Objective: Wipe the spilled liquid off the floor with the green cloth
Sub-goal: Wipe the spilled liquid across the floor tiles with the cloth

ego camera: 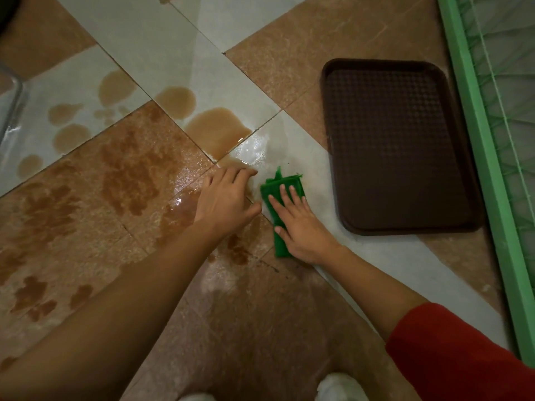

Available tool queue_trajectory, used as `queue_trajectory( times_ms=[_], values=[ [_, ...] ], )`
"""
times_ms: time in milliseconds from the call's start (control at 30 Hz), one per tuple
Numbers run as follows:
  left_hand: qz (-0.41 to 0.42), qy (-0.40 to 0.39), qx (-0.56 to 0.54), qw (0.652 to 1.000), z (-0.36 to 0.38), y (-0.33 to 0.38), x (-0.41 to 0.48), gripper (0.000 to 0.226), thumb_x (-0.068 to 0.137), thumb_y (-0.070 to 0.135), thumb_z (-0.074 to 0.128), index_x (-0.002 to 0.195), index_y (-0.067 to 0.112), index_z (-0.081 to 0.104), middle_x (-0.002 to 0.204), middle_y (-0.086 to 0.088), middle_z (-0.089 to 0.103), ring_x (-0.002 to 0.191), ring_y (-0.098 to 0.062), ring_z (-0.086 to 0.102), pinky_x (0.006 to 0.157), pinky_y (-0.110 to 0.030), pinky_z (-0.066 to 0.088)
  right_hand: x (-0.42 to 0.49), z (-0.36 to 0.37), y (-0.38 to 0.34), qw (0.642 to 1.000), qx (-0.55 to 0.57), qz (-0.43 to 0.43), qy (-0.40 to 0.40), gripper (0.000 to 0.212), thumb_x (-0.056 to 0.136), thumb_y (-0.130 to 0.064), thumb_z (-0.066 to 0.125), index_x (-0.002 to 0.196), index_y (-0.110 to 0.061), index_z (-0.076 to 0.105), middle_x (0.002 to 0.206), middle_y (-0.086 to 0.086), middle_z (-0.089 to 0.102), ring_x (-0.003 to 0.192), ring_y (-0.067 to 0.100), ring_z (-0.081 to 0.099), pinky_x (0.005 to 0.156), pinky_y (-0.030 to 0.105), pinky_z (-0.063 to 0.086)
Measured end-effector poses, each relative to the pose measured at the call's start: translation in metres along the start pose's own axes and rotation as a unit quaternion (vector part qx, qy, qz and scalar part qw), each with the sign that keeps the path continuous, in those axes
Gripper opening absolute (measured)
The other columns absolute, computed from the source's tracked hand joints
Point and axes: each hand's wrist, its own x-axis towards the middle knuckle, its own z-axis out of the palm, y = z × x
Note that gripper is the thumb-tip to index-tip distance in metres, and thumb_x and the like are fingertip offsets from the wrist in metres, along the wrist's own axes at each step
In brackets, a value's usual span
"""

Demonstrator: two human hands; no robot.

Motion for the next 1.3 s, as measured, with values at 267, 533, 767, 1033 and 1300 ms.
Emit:
queue_trajectory(
  times_ms=[267, 533, 767, 1033, 1300],
  values=[
    [0.026, 0.008, -0.003, 1.000, -0.002, 0.009, 0.000, 0.054, 0.079, 0.041, 0.061, 0.128, 0.021, 0.049, 0.125, -0.005, 0.053, 0.119, -0.025, 0.043, 0.096, -0.042, 0.031, 0.010, -0.003, -0.010, 0.990, 0.006, 0.137, 0.026, 0.062, 0.100, -0.018, 0.029, 0.149, -0.015, -0.008, 0.156, 0.014, -0.019, 0.142, 0.032, -0.021, 0.116, 0.043, -0.009],
    [0.032, 0.002, -0.004, 0.999, 0.000, 0.010, -0.003, 0.057, 0.077, 0.043, 0.062, 0.128, 0.023, 0.047, 0.125, -0.003, 0.053, 0.119, -0.023, 0.042, 0.097, -0.041, 0.030, -0.023, 0.008, 0.006, 0.989, 0.040, 0.133, 0.057, 0.059, 0.100, -0.018, 0.028, 0.150, -0.019, -0.004, 0.157, 0.008, -0.016, 0.141, 0.024, -0.024, 0.116, 0.039, -0.012],
    [0.029, -0.001, 0.001, 1.000, 0.000, 0.009, -0.001, 0.057, 0.077, 0.044, 0.060, 0.128, 0.022, 0.047, 0.123, -0.003, 0.054, 0.118, -0.024, 0.043, 0.096, -0.040, 0.031, -0.003, 0.001, 0.002, 0.994, 0.034, 0.100, 0.040, 0.062, 0.099, -0.013, 0.030, 0.149, -0.015, -0.007, 0.156, 0.010, -0.017, 0.142, 0.030, -0.021, 0.115, 0.041, -0.011],
    [0.006, -0.010, -0.004, 1.000, 0.005, -0.001, 0.000, 0.056, 0.081, 0.044, 0.058, 0.131, 0.023, 0.044, 0.127, -0.003, 0.051, 0.119, -0.023, 0.040, 0.096, -0.039, 0.028, 0.020, -0.008, 0.008, 0.992, 0.034, 0.111, 0.049, 0.058, 0.101, -0.018, 0.028, 0.150, -0.019, -0.004, 0.157, 0.005, -0.014, 0.143, 0.025, -0.019, 0.115, 0.040, -0.011],
    [0.017, 0.004, -0.003, 1.000, 0.010, 0.004, 0.003, 0.052, 0.081, 0.041, 0.058, 0.128, 0.023, 0.047, 0.122, -0.003, 0.054, 0.115, -0.022, 0.043, 0.091, -0.037, 0.028, 0.025, -0.009, 0.015, 0.999, 0.017, 0.022, 0.043, 0.059, 0.100, -0.016, 0.030, 0.150, -0.020, 0.000, 0.158, 0.003, -0.011, 0.144, 0.023, -0.017, 0.115, 0.037, -0.013]
  ],
)
